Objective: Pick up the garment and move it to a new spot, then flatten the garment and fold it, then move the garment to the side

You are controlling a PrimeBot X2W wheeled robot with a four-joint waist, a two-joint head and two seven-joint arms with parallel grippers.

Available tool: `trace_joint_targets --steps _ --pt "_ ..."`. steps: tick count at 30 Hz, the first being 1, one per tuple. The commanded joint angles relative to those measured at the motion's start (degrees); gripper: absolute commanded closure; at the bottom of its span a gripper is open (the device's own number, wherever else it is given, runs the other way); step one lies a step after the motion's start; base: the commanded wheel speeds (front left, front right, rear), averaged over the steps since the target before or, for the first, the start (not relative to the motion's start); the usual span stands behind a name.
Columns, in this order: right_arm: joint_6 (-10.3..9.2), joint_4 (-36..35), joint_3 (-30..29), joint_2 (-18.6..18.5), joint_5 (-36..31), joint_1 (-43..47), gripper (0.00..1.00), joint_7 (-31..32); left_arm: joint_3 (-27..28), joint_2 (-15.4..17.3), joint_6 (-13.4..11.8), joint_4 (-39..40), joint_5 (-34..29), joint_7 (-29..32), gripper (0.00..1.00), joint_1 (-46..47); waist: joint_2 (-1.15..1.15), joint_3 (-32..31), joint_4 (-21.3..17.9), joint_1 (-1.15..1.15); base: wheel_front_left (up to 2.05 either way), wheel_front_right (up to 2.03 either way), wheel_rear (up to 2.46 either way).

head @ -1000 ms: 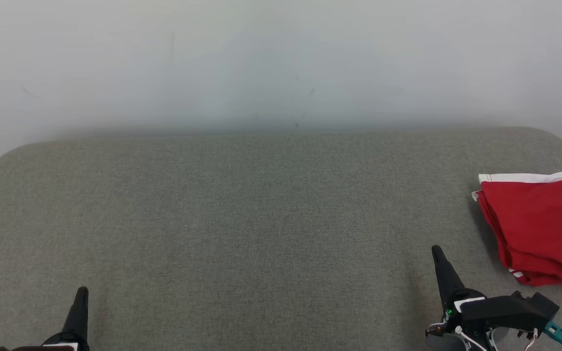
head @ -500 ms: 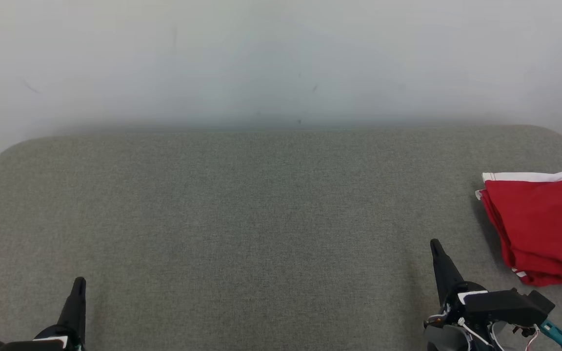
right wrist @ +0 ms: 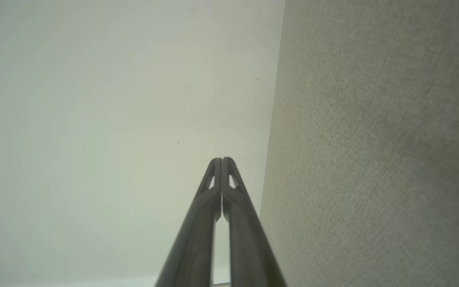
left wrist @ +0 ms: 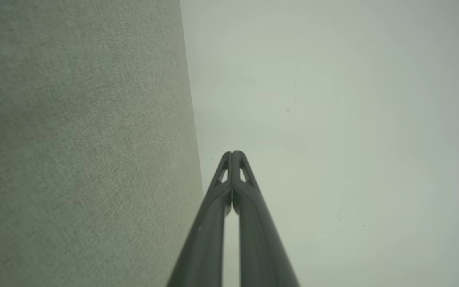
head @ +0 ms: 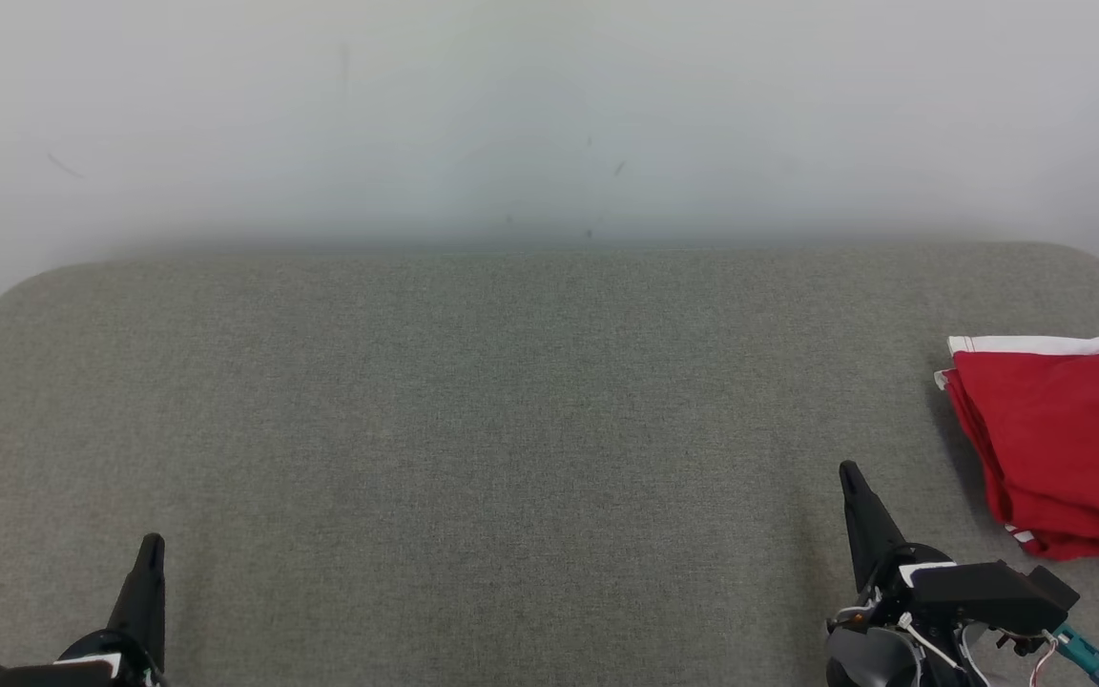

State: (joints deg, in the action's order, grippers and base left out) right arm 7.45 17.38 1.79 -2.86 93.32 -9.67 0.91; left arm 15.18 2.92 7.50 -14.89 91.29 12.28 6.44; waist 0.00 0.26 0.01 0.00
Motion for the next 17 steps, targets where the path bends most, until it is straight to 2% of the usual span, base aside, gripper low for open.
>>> trace_joint_targets --steps 1,17 --pt "0.06 -0.04 0.02 -0.03 0.21 -0.46 1.00 -0.16 0.13 -0.12 0.06 0.22 0.06 0.33 1.00 0.72 0.00 0.00 0.00 0.00 0.00 0.00 0.00" --pt "0.06 -0.04 0.03 -0.03 0.20 -0.45 1.00 -0.16 0.13 -0.11 0.06 0.23 0.07 0.32 1.00 0.71 0.00 0.00 0.00 0.00 0.00 0.00 0.00"
